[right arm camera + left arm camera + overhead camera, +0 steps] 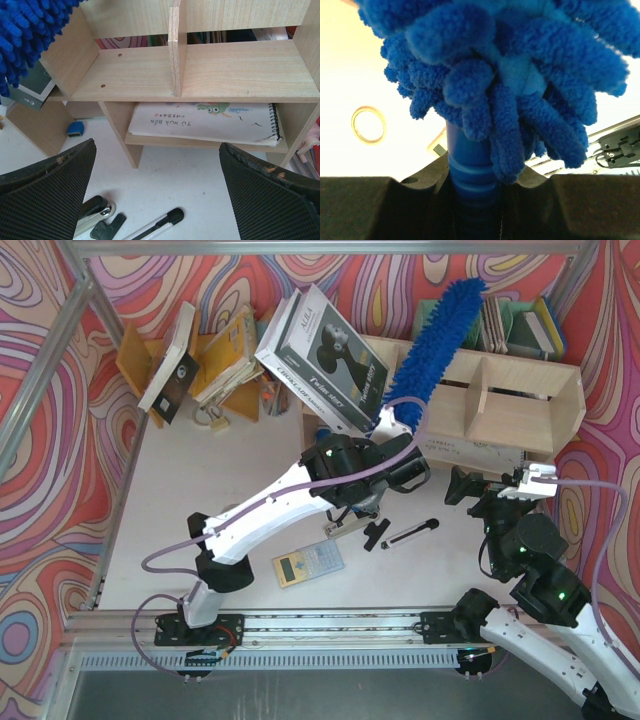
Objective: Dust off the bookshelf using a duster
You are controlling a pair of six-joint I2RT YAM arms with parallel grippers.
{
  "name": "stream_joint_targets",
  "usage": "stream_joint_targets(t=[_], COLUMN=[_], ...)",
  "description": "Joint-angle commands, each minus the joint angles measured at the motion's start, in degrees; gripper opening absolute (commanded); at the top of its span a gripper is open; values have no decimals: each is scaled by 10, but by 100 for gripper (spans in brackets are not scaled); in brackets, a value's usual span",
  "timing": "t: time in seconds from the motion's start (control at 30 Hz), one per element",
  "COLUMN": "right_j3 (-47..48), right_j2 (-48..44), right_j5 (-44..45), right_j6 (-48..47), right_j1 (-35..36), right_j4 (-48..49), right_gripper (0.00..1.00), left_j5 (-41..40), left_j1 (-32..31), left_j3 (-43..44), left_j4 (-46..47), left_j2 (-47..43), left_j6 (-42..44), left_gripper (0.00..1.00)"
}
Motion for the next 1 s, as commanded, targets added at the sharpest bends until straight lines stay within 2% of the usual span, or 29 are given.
stream_joint_targets(t=[0.0, 0.27, 0.47, 0.97], right_j3=[-5, -6, -5, -8], right_j2=[-2, -7, -7, -13], right_j5=[5, 4, 4, 3], right_j6=[0, 0, 1, 0], right_j1=[3, 3, 3, 3], right_j4=[13, 11, 10, 10], right_gripper=[99, 99, 99, 99], left_j5=[-19, -31, -37, 30], left_j1=[-17, -11, 21, 43], left_j3=[-17, -22, -22, -9], left_j4=[70, 72, 54, 65], left_j2=[-34, -22, -21, 31], left_j6=[36, 21, -13, 7], left_gripper=[0, 0, 0, 0])
